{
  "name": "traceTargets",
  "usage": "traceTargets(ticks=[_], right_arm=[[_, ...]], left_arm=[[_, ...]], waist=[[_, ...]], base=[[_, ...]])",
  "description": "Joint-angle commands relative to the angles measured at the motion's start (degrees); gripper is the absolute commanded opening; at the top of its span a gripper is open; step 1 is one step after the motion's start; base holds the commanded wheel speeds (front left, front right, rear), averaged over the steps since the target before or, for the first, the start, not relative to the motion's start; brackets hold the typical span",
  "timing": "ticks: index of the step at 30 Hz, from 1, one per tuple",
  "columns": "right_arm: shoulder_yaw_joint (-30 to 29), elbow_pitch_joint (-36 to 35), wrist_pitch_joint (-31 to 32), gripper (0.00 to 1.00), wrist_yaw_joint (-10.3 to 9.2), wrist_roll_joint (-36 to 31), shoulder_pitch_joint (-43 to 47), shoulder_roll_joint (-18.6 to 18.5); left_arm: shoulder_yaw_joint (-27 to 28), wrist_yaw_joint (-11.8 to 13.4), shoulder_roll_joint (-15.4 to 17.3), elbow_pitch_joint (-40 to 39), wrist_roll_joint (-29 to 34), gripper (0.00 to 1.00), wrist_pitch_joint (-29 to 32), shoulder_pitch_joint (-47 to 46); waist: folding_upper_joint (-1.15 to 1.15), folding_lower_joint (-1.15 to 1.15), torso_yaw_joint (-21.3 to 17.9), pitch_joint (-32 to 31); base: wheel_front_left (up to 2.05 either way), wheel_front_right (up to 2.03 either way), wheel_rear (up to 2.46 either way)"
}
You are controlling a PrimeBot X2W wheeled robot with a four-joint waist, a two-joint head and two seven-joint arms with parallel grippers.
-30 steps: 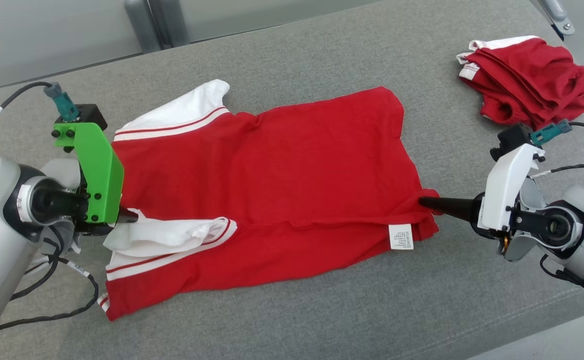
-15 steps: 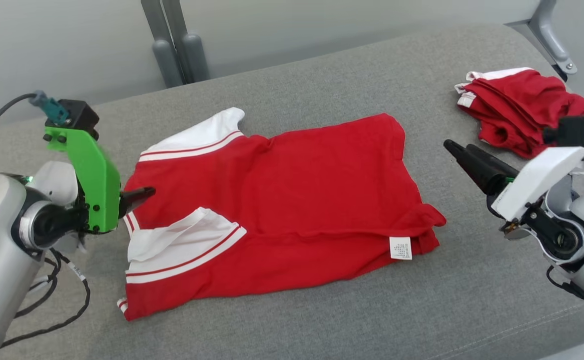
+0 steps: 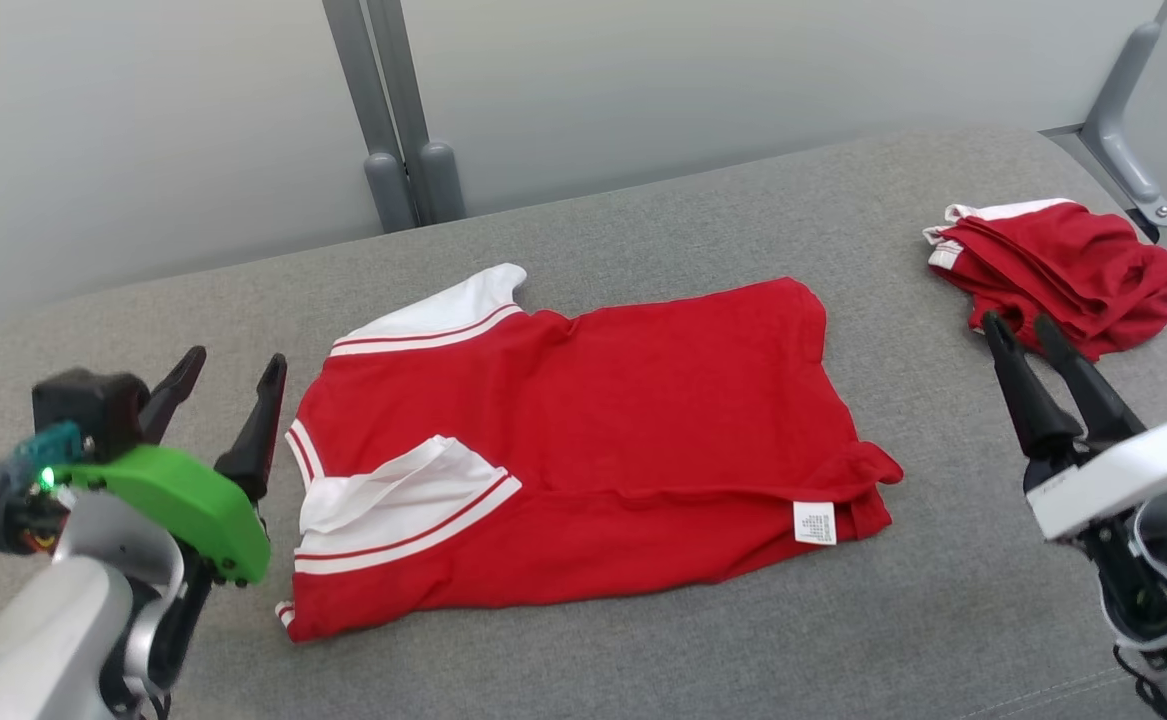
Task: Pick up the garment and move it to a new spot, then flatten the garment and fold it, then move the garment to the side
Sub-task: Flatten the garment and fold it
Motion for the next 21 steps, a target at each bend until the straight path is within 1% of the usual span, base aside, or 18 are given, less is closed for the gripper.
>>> traceTargets(ticks=[1,4,6,10,12,13,14,16,21], right_arm=[[-3.32,-1.63,-0.12,1.0,0.03,-4.18,3.44,1.79],[-9.17,-5.09,-0.13,1.0,0.03,-12.49,10.17,5.82],[-12.54,-7.33,-0.14,1.0,0.03,-16.15,13.6,8.53],[-16.54,-9.83,-0.14,1.0,0.03,-22.37,19.01,12.02],[-17.37,-9.57,-0.14,1.0,0.03,-24.17,21.0,13.09],[-17.73,-9.47,-0.14,1.0,0.03,-24.85,21.54,13.5],[-17.84,-9.0,-0.14,1.0,0.03,-25.79,22.25,13.79],[-17.5,-7.92,-0.14,1.0,0.03,-26.55,22.98,14.24],[-15.68,-5.24,-0.14,1.0,0.03,-26.33,21.75,14.1]], left_arm=[[0.71,1.78,-0.64,-1.06,1.51,1.0,-3.72,3.02],[1.81,4.9,-2.11,-3.37,2.64,1.0,-11.14,8.14],[2.48,6.58,-3.16,-4.44,3.6,1.0,-14.43,11.25],[6.25,9.96,-6.22,-6.85,6.42,1.0,-16.81,16.82],[9.42,10.69,-8.52,-8.6,9.44,1.0,-16.94,19.64],[10.75,10.66,-9.69,-9.37,10.56,1.0,-16.89,20.92],[11.75,9.95,-11.16,-9.6,11.72,1.0,-16.89,22.73],[13.35,8.52,-12.88,-9.6,13.65,1.0,-16.9,24.18],[15.81,4.94,-15.63,-7.63,16.67,1.0,-16.9,25.16]], waist=[[0.0,0.0,0.23,-0.3],[0.0,0.0,0.33,-0.44],[0.0,0.0,0.24,-0.48],[0.0,0.0,0.15,-0.58],[0.0,0.0,0.18,-0.52],[0.0,0.0,0.27,-0.47],[0.0,0.0,0.4,-0.41],[0.0,0.0,0.69,-0.28],[0.0,0.0,1.14,-0.09]], base=[[0.0,0.0,0.0],[0.0,0.0,0.0],[0.0,0.0,0.0],[0.0,0.0,0.0],[0.0,0.0,0.0],[0.0,0.0,0.0],[0.0,0.0,0.0],[0.0,0.0,0.0],[0.0,0.0,0.0]])
